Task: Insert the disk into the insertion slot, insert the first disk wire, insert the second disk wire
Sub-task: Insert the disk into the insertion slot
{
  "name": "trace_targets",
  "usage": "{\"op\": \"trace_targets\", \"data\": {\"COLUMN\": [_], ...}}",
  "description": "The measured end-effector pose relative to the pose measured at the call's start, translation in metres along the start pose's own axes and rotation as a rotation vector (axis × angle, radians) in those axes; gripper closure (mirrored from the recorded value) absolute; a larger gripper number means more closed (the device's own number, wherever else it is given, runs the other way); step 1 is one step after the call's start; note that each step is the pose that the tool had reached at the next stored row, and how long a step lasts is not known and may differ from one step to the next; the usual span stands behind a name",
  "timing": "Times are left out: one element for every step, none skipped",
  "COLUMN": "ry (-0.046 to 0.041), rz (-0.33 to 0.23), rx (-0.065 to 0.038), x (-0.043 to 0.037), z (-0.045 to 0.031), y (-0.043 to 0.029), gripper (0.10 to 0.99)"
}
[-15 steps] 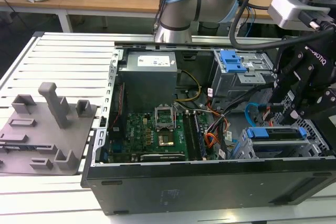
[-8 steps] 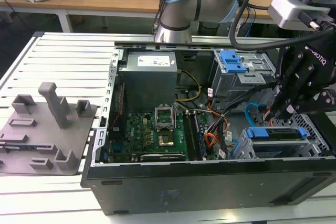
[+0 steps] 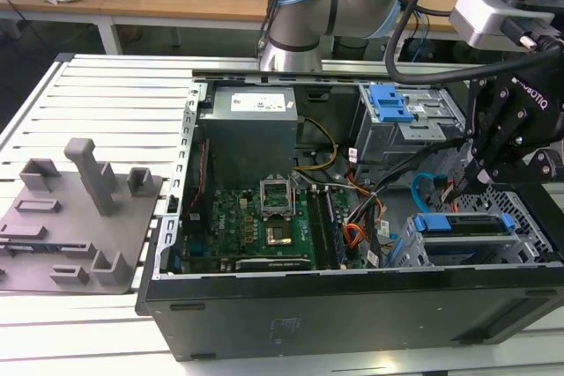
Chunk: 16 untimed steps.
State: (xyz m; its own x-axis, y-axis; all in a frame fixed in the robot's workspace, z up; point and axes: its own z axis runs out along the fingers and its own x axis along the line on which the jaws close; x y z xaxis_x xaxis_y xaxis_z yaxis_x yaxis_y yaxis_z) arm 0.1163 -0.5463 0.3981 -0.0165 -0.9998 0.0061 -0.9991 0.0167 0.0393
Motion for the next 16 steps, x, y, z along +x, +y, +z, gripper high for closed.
{"op": "trace_targets", "data": {"ry": [0.0001, 0.0001, 0.0, 0.0, 0.0, 0.0001, -0.0003, 0.0001, 0.0, 0.0, -0.0001, 0.0, 0.0, 0.0, 0.0, -0.0001], "rz": [0.0, 0.0, 0.0, 0.0, 0.0, 0.0, 0.0, 0.0, 0.0, 0.0, 0.0, 0.0, 0.0, 0.0, 0.0, 0.0], "rx": [0.0, 0.0, 0.0, 0.0, 0.0, 0.0, 0.0, 0.0, 0.0, 0.0, 0.0, 0.0, 0.0, 0.0, 0.0, 0.0], "x": [0.0, -0.0003, -0.0013, -0.0027, -0.0035, -0.0039, -0.0041, -0.0041, -0.0041, -0.0041, -0.0041, -0.0041, -0.0041, -0.0041, -0.0041, -0.0041], "z": [0.0, -0.0001, -0.0002, -0.0004, -0.0005, -0.0006, -0.0001, 0.0003, 0.0015, 0.0025, 0.0035, 0.0053, 0.0071, 0.0086, 0.0098, 0.011], "y": [-0.0001, -0.0011, -0.0053, -0.0107, -0.0136, -0.0171, -0.0188, -0.0188, -0.0188, -0.0189, -0.019, -0.0191, -0.0191, -0.0192, -0.0192, -0.0193], "gripper": [0.98, 0.98, 0.98, 0.98, 0.98, 0.98, 0.98, 0.98, 0.98, 0.98, 0.98, 0.98, 0.98, 0.98, 0.98, 0.98]}}
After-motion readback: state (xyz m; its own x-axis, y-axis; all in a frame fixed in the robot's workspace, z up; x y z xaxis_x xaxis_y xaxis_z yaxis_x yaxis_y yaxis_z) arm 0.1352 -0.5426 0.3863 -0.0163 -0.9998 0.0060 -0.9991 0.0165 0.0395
